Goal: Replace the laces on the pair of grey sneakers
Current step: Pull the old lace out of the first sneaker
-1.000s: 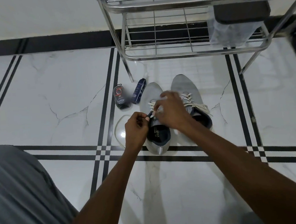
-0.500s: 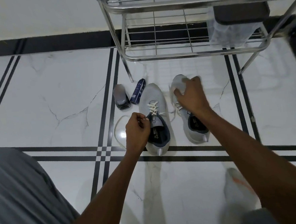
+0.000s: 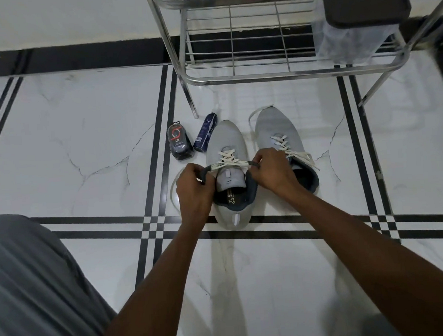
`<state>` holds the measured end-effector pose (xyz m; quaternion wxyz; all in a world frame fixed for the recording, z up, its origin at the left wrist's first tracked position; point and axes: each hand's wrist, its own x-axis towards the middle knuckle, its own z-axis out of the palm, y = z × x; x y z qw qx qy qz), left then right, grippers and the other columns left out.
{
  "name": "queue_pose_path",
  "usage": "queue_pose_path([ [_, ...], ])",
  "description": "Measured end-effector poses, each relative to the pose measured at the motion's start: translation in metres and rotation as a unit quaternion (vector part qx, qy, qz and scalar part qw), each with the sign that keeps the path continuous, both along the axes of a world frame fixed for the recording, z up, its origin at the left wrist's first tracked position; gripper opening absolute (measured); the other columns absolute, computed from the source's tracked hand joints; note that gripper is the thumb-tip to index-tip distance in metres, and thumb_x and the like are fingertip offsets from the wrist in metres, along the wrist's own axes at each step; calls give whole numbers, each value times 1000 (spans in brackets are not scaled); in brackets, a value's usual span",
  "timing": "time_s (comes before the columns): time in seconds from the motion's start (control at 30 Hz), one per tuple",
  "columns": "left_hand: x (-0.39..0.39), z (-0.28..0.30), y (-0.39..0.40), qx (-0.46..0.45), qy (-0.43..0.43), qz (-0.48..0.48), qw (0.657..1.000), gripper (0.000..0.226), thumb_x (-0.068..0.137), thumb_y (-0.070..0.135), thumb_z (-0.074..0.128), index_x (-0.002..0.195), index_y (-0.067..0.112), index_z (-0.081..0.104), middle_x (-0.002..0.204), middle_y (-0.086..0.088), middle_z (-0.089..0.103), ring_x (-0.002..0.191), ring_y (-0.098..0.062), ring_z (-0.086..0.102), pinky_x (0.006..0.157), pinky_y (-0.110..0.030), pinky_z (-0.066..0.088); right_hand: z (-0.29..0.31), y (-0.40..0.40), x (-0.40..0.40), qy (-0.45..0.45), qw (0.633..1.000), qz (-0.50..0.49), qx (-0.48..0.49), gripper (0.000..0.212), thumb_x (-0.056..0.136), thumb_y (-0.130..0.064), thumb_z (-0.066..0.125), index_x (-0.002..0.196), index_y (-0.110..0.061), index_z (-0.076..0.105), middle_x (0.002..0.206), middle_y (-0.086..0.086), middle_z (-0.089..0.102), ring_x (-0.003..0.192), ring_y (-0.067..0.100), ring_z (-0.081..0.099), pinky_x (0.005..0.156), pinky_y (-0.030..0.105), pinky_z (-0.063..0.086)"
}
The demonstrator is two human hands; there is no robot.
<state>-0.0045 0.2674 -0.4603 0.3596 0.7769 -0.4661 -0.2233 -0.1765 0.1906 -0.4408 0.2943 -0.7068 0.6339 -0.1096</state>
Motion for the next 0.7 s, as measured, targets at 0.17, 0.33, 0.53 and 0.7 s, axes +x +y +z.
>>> queue_pose_path([
  [0.17,-1,6,-5,-15,-62,-86,994,25,87,10,65,111,14,60,114,-4,54,104,-21,51,80,-21,41,3,4,9,-18,998,63,17,14,84,-16,67,91,-8,76,87,14,73,91,33,65,71,34,53],
  [0.33,-10,1,-13,-42,-194,-218,955,18,83,13,70,100,14,68,118,-6,57,109,-25,44,86,-33,46,8,-1,14,-20,995,76,58,20,85,-29,66,81,-12,76,78,7,75,76,23,70,72,40,60],
  [0.53,-5,2,-21,-25,-186,-93,978,10,93,12,60,100,7,65,111,-12,61,109,-30,52,87,-42,46,8,-4,9,-33,995,61,78,24,83,-23,65,75,-3,75,70,10,74,65,23,70,67,41,60],
  [0.7,10,11,-21,-72,-59,97,991,12,93,12,58,103,8,55,106,-9,56,100,-20,49,89,-34,44,12,-2,9,-42,995,61,69,17,84,-21,65,78,-8,76,74,5,74,72,18,69,71,38,60],
])
